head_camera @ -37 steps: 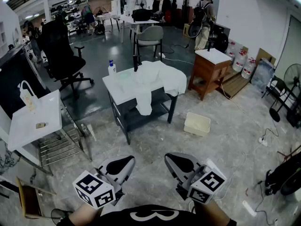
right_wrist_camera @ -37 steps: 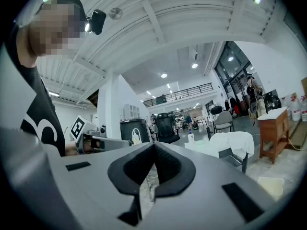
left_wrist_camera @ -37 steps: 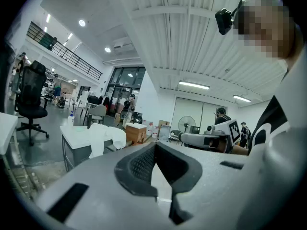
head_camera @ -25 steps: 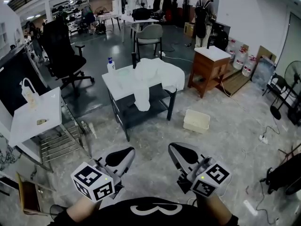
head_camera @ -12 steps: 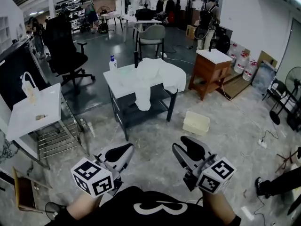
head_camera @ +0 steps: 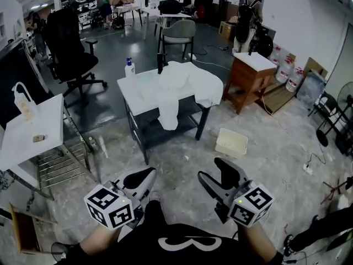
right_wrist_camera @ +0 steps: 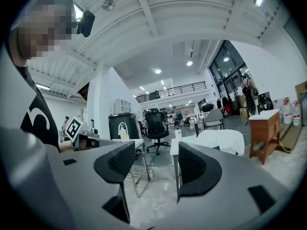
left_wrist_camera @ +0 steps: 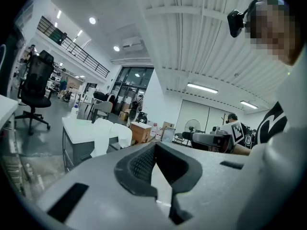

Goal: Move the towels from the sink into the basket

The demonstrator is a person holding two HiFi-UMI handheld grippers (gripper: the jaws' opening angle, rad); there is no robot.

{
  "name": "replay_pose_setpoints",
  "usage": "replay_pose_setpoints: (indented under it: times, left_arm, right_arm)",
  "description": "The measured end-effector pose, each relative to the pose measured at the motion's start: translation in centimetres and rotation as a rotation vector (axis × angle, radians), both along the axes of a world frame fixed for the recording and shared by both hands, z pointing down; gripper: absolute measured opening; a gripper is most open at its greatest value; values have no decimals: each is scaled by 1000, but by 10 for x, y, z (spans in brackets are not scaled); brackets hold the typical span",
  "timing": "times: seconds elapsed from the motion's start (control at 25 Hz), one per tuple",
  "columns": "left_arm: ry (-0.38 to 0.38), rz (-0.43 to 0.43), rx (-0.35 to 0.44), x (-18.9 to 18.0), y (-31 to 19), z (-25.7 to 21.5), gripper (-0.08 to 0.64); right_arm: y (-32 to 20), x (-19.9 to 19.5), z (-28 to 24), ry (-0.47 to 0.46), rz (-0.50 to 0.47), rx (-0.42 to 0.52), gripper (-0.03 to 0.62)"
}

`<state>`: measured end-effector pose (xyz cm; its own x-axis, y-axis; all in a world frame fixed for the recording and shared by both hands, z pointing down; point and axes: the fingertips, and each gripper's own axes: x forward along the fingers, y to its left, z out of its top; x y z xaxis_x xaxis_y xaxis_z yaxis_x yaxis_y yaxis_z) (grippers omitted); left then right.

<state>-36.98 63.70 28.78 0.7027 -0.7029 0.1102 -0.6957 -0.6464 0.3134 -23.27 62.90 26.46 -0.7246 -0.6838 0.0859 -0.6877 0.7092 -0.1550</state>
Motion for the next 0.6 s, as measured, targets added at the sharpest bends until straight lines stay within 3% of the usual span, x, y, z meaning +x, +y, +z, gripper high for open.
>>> replay_pose_setpoints:
  times: [0.36, 0.6]
  left_arm:
    - [-6, -4, -79, -49, -175, 27, 6]
    - [-1, -17, -192, -90, -307, 69, 6]
  right_arm:
    - [-174, -44, 30, 2, 28, -89, 262]
    - [-313, -82, 79, 64, 45, -207, 277]
